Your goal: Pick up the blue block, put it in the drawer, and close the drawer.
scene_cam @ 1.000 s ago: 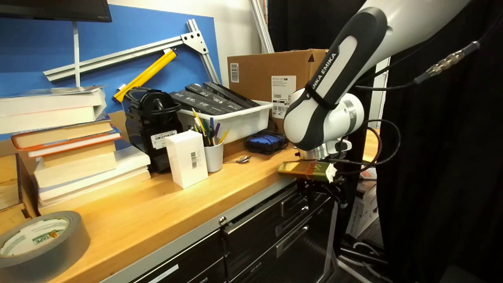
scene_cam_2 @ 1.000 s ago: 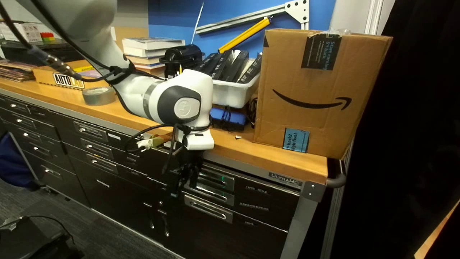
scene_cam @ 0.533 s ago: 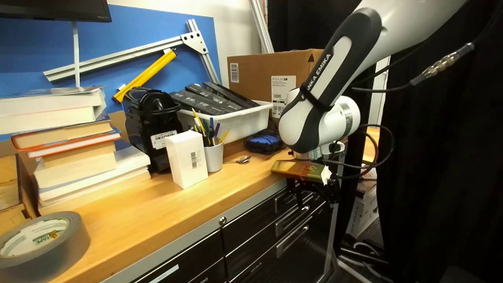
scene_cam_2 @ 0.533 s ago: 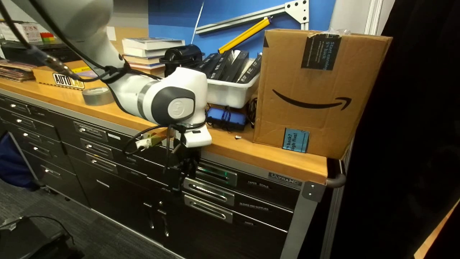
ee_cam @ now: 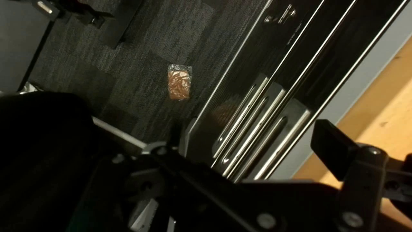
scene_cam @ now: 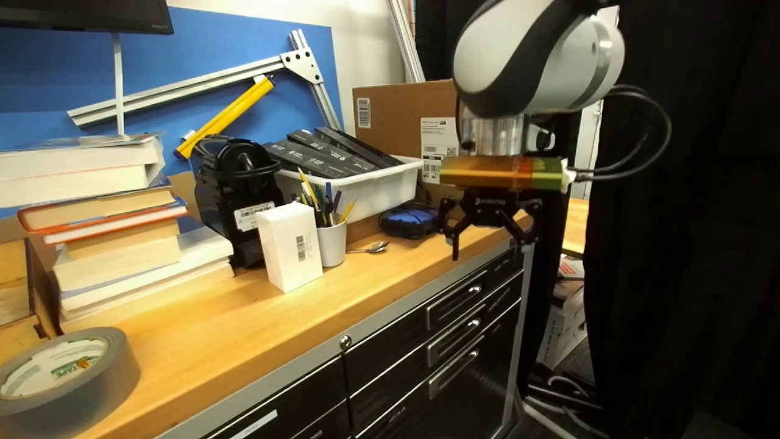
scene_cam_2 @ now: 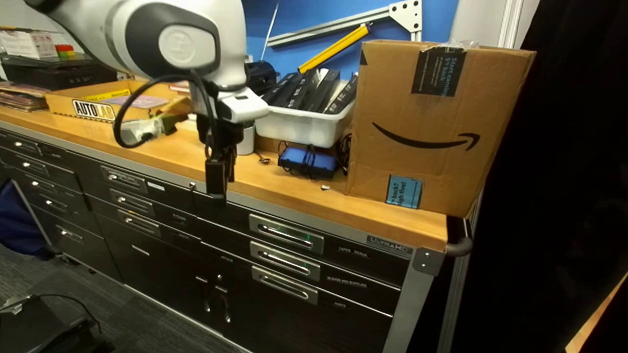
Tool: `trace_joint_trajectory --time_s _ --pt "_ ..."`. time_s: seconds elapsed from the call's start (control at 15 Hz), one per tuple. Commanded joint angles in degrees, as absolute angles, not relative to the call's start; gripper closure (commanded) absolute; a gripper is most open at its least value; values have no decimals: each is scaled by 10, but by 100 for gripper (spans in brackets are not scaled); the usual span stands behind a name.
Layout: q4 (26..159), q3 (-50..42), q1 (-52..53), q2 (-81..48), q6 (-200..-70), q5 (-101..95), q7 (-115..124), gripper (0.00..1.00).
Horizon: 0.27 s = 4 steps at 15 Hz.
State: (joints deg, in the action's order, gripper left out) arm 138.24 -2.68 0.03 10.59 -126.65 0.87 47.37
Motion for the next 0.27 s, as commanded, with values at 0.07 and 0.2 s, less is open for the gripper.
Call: trace_joint_trajectory --time_s 0.07,0.2 --pt "1372 -7 -17 164 -1208 40 406 0" --pt "1372 -3 -22 191 -1193 45 398 0"
